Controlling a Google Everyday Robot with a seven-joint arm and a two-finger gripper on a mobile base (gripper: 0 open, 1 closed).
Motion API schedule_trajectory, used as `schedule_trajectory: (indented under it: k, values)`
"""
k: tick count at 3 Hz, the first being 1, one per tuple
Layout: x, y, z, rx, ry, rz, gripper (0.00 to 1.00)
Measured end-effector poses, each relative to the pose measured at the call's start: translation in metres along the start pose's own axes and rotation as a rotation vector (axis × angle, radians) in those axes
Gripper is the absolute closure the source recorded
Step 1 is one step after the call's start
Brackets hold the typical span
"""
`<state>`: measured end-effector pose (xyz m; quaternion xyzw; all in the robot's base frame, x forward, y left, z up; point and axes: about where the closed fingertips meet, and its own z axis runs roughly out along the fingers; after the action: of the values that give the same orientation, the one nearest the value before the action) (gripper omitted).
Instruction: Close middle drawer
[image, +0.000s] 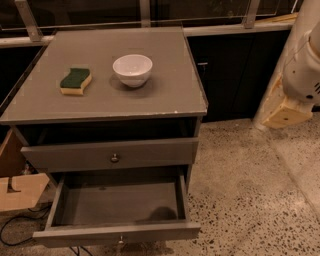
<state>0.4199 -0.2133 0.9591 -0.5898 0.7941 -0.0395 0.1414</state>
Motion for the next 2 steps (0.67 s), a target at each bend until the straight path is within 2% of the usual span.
schedule_trajectory:
  k: [1, 2]
  values:
    - [0.007, 0.037, 0.025, -0.056, 0.038, 0.052, 1.00]
    - [0.012, 0.087, 0.057, -0.130, 0.107, 0.087, 1.00]
